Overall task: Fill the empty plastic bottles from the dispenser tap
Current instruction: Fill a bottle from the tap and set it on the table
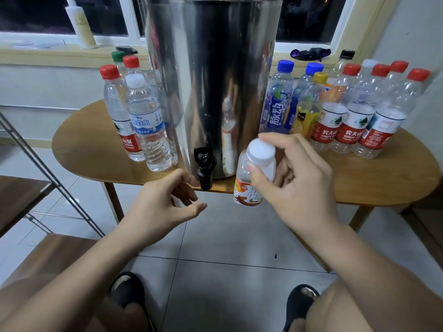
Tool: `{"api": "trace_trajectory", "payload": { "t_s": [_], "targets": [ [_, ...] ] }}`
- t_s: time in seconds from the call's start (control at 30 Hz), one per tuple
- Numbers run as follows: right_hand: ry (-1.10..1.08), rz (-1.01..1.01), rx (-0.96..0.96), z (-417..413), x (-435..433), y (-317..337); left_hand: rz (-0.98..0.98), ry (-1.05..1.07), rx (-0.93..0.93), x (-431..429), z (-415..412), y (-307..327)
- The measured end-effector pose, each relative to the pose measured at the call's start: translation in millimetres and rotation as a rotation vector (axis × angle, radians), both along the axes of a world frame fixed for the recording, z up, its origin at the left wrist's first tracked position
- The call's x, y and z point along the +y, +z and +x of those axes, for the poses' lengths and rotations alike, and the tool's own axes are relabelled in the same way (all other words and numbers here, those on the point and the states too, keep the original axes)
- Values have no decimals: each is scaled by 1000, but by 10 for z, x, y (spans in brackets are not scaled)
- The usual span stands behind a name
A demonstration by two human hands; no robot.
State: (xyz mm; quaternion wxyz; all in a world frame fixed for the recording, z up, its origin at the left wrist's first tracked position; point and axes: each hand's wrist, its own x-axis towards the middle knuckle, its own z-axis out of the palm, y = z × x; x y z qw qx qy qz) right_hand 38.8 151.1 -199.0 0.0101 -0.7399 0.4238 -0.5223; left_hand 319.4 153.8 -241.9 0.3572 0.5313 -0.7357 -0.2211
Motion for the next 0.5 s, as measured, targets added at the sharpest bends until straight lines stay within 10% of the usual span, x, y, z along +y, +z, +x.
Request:
{"api": "trace_trajectory", "payload": {
  "t_s": [0.5],
  "targets": [
    [149, 145, -71, 259, 266, -385, 192, -237, -93, 86, -93, -65]
  ]
}}
